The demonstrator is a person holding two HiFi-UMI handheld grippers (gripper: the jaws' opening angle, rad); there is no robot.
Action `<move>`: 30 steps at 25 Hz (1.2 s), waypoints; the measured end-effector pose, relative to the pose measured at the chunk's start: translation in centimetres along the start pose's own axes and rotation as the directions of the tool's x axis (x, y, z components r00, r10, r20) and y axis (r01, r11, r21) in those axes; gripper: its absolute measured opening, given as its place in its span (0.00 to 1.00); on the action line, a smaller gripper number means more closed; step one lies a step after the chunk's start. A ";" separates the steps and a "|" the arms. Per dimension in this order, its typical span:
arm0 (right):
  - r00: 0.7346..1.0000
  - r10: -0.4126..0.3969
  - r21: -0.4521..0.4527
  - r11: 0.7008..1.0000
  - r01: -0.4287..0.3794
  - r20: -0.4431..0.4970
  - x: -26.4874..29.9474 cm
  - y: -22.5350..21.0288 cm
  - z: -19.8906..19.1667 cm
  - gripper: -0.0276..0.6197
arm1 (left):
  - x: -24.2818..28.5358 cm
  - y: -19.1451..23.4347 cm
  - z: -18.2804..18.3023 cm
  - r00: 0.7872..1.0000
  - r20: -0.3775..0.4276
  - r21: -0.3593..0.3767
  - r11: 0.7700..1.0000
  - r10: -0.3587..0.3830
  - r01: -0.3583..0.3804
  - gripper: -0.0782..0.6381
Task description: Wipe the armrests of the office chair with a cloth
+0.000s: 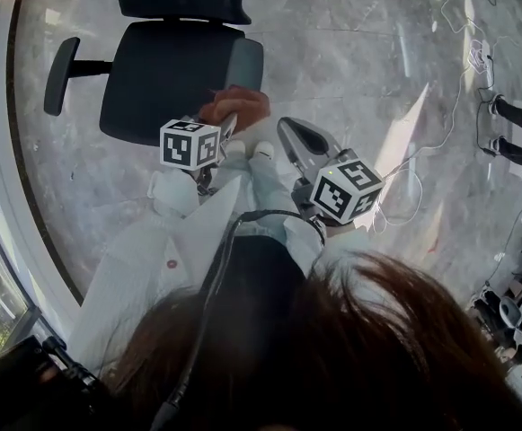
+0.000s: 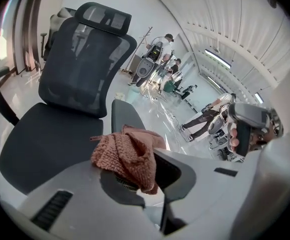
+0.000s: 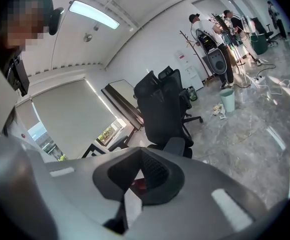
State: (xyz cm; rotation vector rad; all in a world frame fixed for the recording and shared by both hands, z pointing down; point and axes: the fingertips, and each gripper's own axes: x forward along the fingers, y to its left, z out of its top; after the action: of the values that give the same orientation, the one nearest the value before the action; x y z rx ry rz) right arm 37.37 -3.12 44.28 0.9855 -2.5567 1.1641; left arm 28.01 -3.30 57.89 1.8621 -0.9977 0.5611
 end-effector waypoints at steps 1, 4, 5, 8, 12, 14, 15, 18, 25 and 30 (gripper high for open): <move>1.000 -0.003 0.002 1.000 0.003 -0.006 0.2 -0.4 -0.5 0.05 | 0.7 0.6 0.5 1.000 0.002 0.004 1.000 0.001 -0.001 0.16; 1.000 -0.013 0.006 1.000 0.013 -0.024 0.3 -1.0 -0.7 0.05 | 2.2 1.7 3.0 1.000 0.009 0.015 1.000 0.006 -0.006 0.16; 0.999 -0.018 0.011 1.000 0.019 -0.030 0.2 -1.3 -0.5 0.05 | 2.8 1.8 4.0 1.000 0.009 0.018 1.000 0.005 -0.005 0.16; 0.998 -0.033 0.035 0.999 0.035 -0.046 0.4 -3.5 -0.1 0.05 | 5.7 2.4 7.1 1.000 0.014 0.014 1.000 0.001 -0.002 0.16; 0.998 -0.043 0.045 0.998 0.046 -0.054 1.0 -5.0 0.1 0.05 | 8.2 3.4 10.9 0.999 0.033 0.026 1.000 0.011 -0.012 0.16; 0.997 -0.052 0.045 0.997 0.055 -0.058 0.9 -5.1 0.0 0.05 | 8.9 3.8 12.5 0.999 0.043 0.034 0.999 0.019 -0.021 0.16; 0.997 -0.055 0.048 0.997 0.058 -0.058 0.8 -5.1 -0.1 0.05 | 9.1 4.0 13.2 0.998 0.050 0.038 0.999 0.027 -0.028 0.16; 0.997 -0.062 0.070 0.995 0.065 -0.051 0.8 -4.9 -0.1 0.05 | 9.3 4.9 15.5 0.996 0.070 0.050 0.997 0.048 -0.051 0.16; 0.997 -0.059 0.090 0.994 0.063 -0.044 1.3 -5.9 -0.1 0.05 | 10.8 5.2 13.1 0.998 -0.053 0.055 0.998 0.046 -0.043 0.16; 0.998 -0.040 0.072 0.996 0.043 -0.046 1.3 -5.1 -0.1 0.05 | 9.2 3.9 10.4 0.997 -0.064 0.046 0.998 0.039 -0.036 0.16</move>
State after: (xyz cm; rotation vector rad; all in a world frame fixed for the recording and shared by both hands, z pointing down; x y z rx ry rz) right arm 39.57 -6.08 47.98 1.0121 -2.4636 1.2610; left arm 29.77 -17.17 61.56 1.8564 -0.9864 0.6670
